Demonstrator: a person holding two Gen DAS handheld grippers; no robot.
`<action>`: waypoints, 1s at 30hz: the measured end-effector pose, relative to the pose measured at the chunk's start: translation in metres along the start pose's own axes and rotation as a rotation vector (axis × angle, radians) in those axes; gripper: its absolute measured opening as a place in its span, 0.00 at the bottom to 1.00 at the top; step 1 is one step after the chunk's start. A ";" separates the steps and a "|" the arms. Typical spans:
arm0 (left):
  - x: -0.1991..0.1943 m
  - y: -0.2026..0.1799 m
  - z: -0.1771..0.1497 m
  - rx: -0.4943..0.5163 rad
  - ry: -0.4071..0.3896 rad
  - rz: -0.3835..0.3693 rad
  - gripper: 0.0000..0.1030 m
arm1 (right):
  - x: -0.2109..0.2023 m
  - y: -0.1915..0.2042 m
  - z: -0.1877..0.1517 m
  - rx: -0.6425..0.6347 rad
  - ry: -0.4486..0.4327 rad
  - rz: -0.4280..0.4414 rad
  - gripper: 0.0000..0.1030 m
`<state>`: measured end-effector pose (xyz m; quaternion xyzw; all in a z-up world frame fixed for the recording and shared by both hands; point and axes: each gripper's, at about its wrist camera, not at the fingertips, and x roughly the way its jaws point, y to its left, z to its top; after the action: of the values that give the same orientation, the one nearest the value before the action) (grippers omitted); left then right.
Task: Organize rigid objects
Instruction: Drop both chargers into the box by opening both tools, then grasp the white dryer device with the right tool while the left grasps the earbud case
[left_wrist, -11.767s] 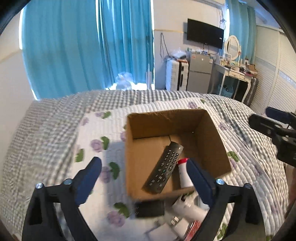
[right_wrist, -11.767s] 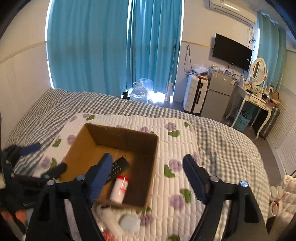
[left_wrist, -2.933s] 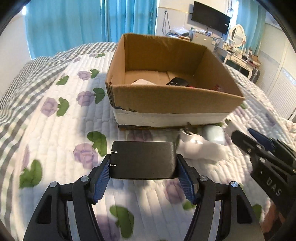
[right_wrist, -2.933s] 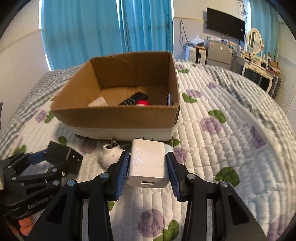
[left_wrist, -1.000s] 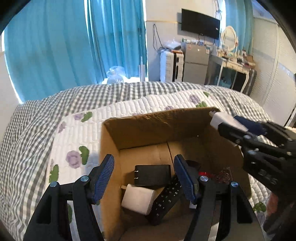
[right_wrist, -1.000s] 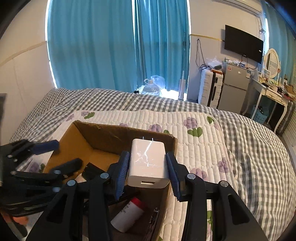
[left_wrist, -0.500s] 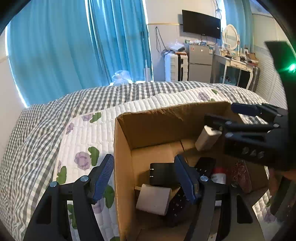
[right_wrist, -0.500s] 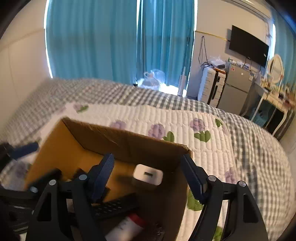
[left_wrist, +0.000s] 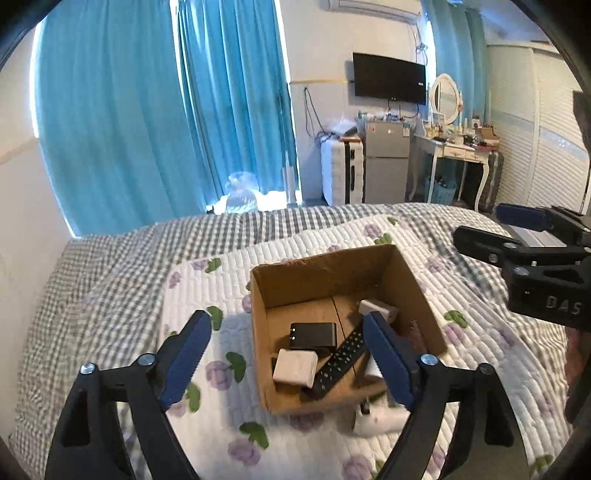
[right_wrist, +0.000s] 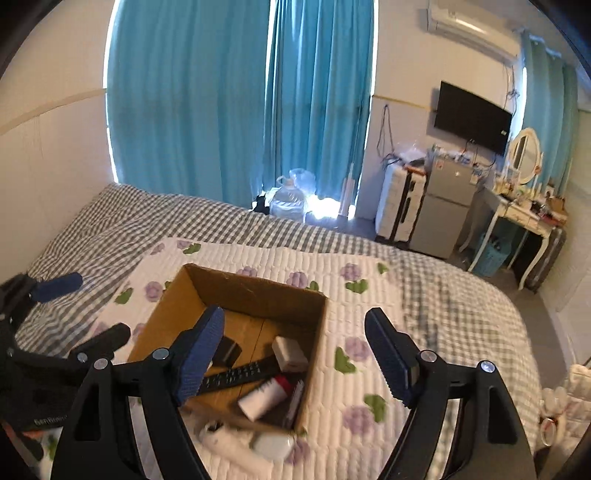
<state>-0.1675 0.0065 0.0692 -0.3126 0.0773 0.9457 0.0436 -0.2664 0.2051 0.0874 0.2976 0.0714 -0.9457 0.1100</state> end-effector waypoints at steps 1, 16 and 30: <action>-0.008 0.000 -0.001 0.003 -0.008 0.007 0.92 | -0.016 0.001 -0.002 -0.003 -0.002 -0.007 0.80; -0.018 0.007 -0.097 -0.040 0.082 0.063 1.00 | -0.030 0.019 -0.093 0.023 0.113 0.006 0.87; 0.091 0.006 -0.174 -0.086 0.303 0.107 1.00 | 0.096 0.038 -0.176 -0.097 0.353 0.131 0.78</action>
<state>-0.1393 -0.0264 -0.1224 -0.4486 0.0589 0.8912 -0.0326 -0.2372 0.1874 -0.1137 0.4574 0.1156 -0.8649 0.1713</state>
